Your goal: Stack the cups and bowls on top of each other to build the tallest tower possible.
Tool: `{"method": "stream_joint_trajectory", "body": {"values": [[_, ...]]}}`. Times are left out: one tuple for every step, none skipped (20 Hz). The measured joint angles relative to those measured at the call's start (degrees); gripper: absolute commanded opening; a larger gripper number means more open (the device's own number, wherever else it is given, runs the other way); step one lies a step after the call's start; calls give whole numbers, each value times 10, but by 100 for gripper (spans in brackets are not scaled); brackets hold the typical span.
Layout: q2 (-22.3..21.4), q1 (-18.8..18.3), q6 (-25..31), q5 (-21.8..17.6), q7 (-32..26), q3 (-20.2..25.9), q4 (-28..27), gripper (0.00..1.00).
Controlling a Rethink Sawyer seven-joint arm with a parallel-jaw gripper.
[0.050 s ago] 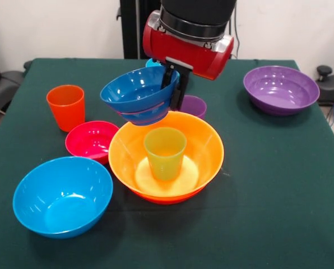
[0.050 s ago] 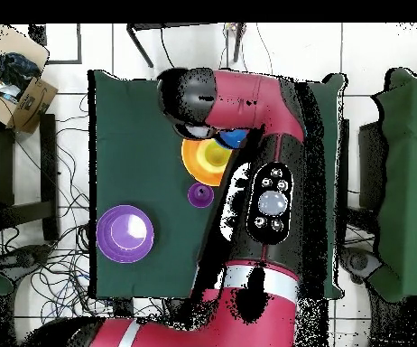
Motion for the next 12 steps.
{"method": "stream_joint_trajectory", "body": {"values": [[0,0,-1,0,0,0,0,0],[0,0,-1,-1,0,1,0,0],[0,-1,-1,-1,0,2,0,0],[1,-1,-1,-1,0,2,0,0],[1,-1,-1,-1,0,3,0,0],[1,-1,-1,-1,0,4,0,0],[1,-1,-1,-1,0,6,0,0],[2,-2,-1,-1,0,7,0,0],[3,-2,-1,-1,0,10,0,0],[4,-2,-1,-2,0,12,0,0],[5,-2,-1,-2,0,13,-1,0],[10,-2,-1,-2,0,16,-4,0]]}}
